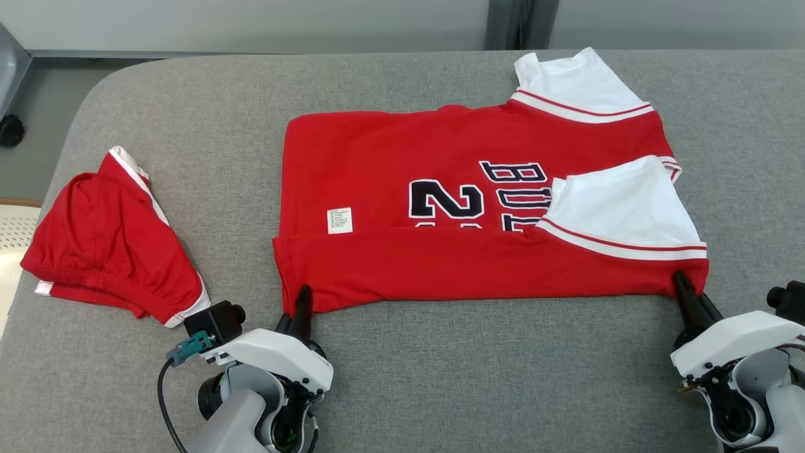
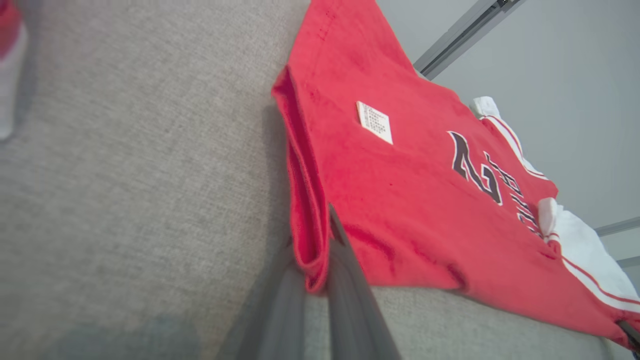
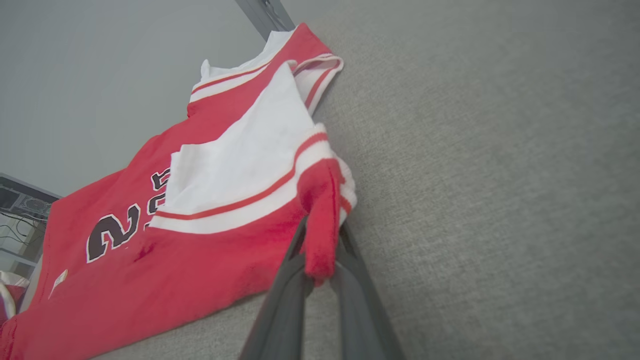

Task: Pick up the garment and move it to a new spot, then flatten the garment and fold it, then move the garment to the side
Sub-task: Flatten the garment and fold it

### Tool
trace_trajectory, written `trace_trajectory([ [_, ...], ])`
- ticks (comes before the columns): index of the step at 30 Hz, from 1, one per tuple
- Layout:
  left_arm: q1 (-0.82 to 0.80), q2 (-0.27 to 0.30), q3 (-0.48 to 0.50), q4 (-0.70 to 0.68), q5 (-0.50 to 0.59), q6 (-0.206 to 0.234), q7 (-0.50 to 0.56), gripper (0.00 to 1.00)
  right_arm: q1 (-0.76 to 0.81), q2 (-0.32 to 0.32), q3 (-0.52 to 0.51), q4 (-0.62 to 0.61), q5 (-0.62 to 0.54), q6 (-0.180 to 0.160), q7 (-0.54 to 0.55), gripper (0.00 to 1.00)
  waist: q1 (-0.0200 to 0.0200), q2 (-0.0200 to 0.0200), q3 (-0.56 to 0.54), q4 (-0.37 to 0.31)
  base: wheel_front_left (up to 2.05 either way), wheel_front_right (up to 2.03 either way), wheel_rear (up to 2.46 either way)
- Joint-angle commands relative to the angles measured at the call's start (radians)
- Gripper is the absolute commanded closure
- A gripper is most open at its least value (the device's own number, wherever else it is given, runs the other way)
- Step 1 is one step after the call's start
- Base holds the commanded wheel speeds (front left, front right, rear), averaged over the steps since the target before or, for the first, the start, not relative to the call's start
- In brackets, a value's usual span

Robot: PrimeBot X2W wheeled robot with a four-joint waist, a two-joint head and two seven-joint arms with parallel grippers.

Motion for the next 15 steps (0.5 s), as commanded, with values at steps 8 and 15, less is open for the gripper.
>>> trace_trajectory([
  [8, 0.037, 0.025, -0.004, 0.020, 0.041, -0.004, -0.004, 1.00, 0.046, -0.043, 0.021, -0.019, 0.021, 0.000, 0.054, 1.00, 0.0000, 0.0000, -0.048, -0.001, 0.00, 0.00, 0.00],
  [15, 0.075, 0.038, -0.014, 0.009, 0.060, 0.006, -0.005, 1.00, 0.112, -0.062, 0.030, -0.056, 0.044, 0.000, 0.124, 1.00, 0.0000, 0.0000, -0.096, -0.007, 0.00, 0.00, 0.00],
])
